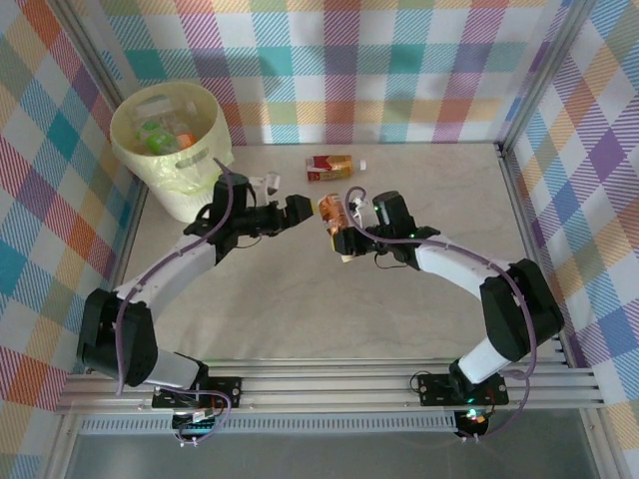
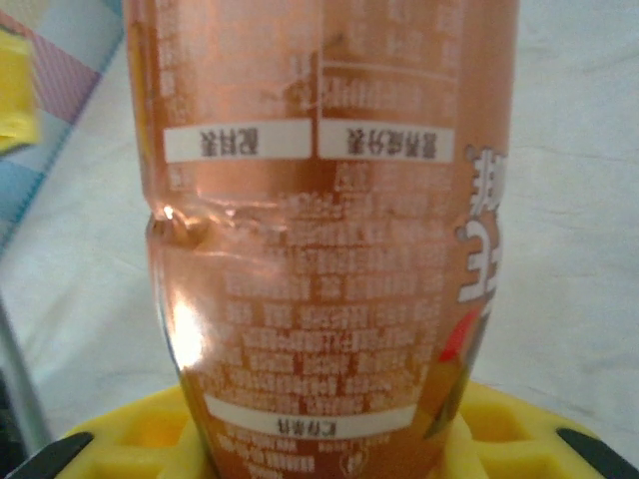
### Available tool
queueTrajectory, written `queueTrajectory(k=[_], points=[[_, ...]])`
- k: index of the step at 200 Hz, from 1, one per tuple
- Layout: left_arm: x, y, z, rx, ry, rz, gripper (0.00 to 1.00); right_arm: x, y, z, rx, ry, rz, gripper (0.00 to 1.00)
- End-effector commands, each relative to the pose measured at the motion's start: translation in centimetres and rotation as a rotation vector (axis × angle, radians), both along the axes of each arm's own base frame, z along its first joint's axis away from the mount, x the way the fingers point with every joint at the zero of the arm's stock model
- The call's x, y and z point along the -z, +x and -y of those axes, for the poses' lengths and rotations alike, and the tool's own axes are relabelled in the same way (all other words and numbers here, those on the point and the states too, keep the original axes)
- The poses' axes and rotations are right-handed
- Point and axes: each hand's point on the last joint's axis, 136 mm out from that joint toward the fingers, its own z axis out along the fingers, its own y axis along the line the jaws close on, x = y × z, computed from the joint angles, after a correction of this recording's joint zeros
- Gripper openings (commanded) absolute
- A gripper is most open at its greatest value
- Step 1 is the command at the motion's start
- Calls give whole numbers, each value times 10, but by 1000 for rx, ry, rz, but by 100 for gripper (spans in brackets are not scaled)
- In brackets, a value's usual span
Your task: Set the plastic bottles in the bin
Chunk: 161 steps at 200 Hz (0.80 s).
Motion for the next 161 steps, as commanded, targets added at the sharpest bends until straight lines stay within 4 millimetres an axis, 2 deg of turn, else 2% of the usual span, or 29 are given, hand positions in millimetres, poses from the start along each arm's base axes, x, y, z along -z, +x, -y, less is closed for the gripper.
queueTrajectory(k=[1,21,44,69,92,143,161], points=[[-25,9,22,41,-52,68,100,-50,-4,-24,-25,223,29,29],[-18,20,24,4,-33,44,100,-58,-10,-32,-54,288,9,29],[-14,23,30,12,-28,39,100,-66,-17,-39,-98,333,4,30],[-2,28,24,-39,31,34,100,-75,-25,-47,-158,387,-6,30],[-6,26,34,12,-20,33,97,-84,-32,-53,-218,435,-13,31],[-19,27,46,71,-107,56,65,-86,-35,-56,-248,445,-14,33],[-24,27,46,73,-113,75,57,-80,-33,-54,-229,419,-20,38]])
